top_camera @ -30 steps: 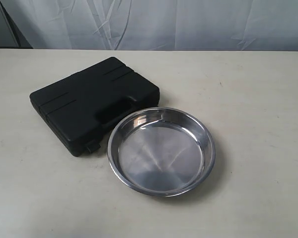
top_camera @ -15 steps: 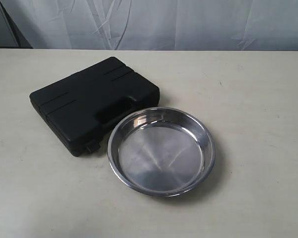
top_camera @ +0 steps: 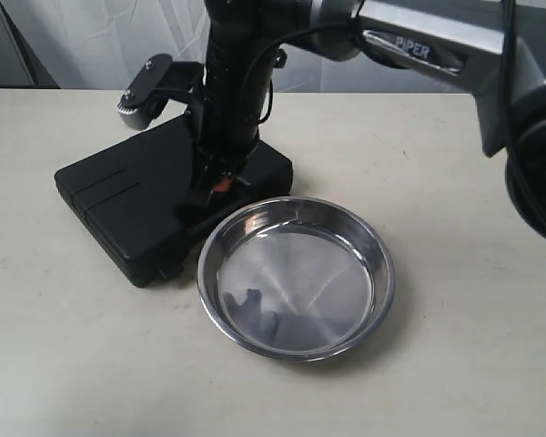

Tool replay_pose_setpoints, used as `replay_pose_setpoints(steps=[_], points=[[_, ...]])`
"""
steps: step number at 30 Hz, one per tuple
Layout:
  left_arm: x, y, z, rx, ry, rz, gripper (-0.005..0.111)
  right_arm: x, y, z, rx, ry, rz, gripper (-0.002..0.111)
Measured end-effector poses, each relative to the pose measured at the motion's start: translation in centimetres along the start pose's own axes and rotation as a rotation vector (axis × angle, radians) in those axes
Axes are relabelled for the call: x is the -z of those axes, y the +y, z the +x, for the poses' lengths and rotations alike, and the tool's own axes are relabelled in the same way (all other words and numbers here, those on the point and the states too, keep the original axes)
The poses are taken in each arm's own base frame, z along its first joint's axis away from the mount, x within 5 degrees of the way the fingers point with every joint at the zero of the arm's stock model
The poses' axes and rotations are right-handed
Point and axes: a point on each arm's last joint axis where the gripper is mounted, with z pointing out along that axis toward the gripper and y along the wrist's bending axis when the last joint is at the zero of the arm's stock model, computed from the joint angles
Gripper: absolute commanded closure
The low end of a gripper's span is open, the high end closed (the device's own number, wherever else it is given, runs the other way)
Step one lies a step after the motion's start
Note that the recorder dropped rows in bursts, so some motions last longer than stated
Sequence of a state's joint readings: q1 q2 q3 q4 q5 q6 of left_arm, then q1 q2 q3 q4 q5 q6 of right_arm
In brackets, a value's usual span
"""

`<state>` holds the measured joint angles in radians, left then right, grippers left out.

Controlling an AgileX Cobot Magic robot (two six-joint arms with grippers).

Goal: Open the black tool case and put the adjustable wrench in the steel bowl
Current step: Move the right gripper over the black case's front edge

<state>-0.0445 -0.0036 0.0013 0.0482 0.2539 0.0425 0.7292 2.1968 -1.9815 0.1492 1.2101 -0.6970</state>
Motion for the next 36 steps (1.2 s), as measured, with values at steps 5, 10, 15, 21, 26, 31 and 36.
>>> replay_pose_setpoints(steps=[5, 10, 15, 21, 26, 31, 36], points=[[0.0, 0.0, 0.0, 0.000, 0.000, 0.000, 0.106, -1.7, 0.2, -0.7, 0.054, -0.010, 0.016, 0.106], [0.0, 0.0, 0.0, 0.000, 0.000, 0.000, 0.106, -3.4, 0.0, -1.0, 0.065, -0.019, 0.027, 0.072], [0.0, 0.0, 0.0, 0.000, 0.000, 0.000, 0.106, -5.0, -0.3, -1.0, 0.077, -0.005, 0.046, 0.059], [0.0, 0.0, 0.0, 0.000, 0.000, 0.000, 0.106, -6.5, -0.7, -0.7, 0.098, 0.029, 0.069, 0.062], [0.0, 0.0, 0.0, 0.000, 0.000, 0.000, 0.106, -7.5, -0.8, -0.6, 0.097, 0.037, 0.065, 0.062], [0.0, 0.0, 0.0, 0.000, 0.000, 0.000, 0.106, -7.6, -0.9, -0.8, 0.099, 0.011, 0.086, 0.063], [0.0, 0.0, 0.0, 0.000, 0.000, 0.000, 0.106, -7.6, -0.7, -1.1, 0.107, 0.006, 0.093, 0.066]])
